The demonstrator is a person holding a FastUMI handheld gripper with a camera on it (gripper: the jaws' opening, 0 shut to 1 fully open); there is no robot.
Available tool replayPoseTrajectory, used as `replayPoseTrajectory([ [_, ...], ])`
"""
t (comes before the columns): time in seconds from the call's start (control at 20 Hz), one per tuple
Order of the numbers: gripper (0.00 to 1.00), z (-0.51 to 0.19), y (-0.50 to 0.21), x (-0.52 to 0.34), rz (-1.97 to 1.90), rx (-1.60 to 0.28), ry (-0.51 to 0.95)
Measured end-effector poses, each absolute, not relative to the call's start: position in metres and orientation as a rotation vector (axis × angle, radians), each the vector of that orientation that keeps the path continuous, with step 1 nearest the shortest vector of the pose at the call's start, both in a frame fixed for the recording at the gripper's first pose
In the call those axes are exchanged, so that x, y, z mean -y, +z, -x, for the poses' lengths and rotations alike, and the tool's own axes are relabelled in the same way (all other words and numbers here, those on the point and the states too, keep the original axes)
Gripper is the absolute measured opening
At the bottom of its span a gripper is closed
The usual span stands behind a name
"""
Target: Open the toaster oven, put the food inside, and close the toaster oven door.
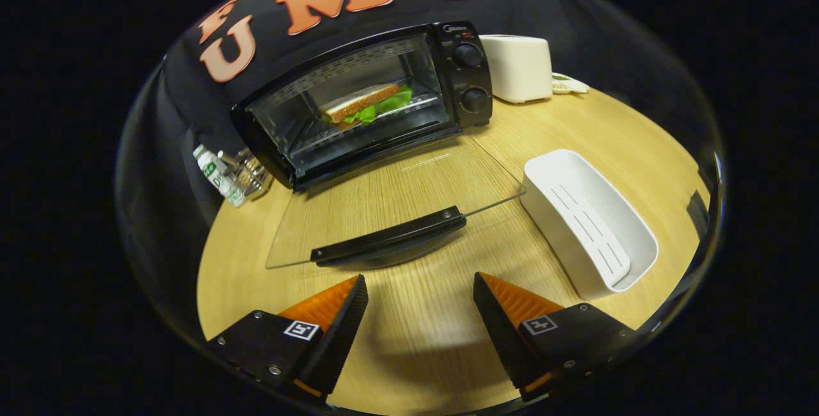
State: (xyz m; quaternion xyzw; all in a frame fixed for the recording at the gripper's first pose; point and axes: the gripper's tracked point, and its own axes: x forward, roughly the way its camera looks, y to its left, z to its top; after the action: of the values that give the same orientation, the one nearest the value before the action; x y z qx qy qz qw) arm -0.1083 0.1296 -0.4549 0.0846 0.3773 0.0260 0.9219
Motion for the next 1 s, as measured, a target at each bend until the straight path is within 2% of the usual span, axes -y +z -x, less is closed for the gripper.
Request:
replayPoseTrajectory([
  [0.35, 0.99, 0.087, -0.462, -0.13, 0.023, -0.706, 0.085],
  [0.75, 1.0, 0.081, -0.467, -0.141, 0.033, -0.719, 0.105],
  [1.0, 0.99, 0.081, -0.446, -0.142, 0.008, -0.709, 0.112],
])
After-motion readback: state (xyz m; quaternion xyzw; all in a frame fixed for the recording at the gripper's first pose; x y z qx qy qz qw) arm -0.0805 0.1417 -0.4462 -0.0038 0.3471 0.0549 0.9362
